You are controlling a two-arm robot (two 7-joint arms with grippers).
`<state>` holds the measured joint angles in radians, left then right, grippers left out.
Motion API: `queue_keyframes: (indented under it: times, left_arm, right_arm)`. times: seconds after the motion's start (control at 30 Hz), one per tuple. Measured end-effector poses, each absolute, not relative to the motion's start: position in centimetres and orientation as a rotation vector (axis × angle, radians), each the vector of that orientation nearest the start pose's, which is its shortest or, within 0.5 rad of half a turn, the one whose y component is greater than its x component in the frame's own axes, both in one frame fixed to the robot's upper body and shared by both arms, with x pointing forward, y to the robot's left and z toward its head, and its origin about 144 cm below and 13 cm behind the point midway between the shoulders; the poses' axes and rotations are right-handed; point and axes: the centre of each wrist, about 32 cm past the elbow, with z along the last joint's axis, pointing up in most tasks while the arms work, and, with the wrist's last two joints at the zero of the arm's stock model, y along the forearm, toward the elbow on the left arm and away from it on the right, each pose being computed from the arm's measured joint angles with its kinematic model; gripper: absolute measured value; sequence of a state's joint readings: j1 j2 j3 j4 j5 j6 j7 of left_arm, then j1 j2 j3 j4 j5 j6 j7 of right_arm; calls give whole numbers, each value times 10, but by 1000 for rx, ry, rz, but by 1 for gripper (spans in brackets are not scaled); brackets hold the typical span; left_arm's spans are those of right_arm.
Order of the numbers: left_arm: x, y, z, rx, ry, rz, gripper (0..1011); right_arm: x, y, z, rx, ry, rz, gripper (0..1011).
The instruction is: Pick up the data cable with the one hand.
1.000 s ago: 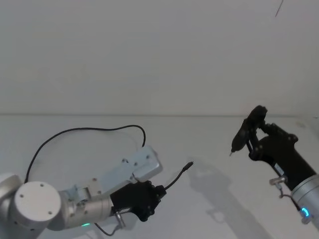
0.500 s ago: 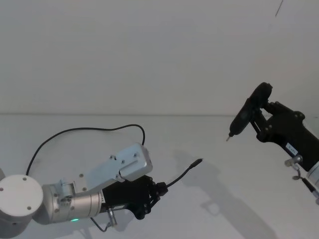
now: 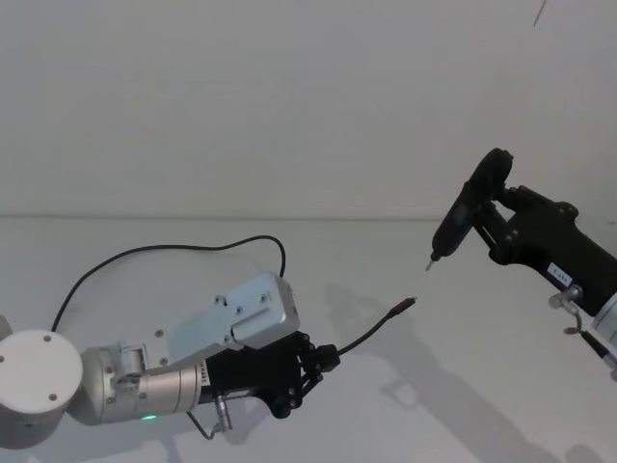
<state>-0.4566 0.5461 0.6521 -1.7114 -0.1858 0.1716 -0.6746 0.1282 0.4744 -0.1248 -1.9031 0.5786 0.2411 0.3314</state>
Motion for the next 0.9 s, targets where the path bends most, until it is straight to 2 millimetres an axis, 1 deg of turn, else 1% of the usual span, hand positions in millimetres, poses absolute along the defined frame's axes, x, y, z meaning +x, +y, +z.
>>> queue_keyframes:
  times: [0.37, 0.9]
  left_arm:
    - [506, 190, 1268, 353, -377, 326, 54]
    - [506, 189, 1269, 345, -385, 317, 54]
  right_arm:
    - [469, -282, 1293, 101, -31, -930, 279]
    - [473, -281, 1298, 59, 13, -960, 279]
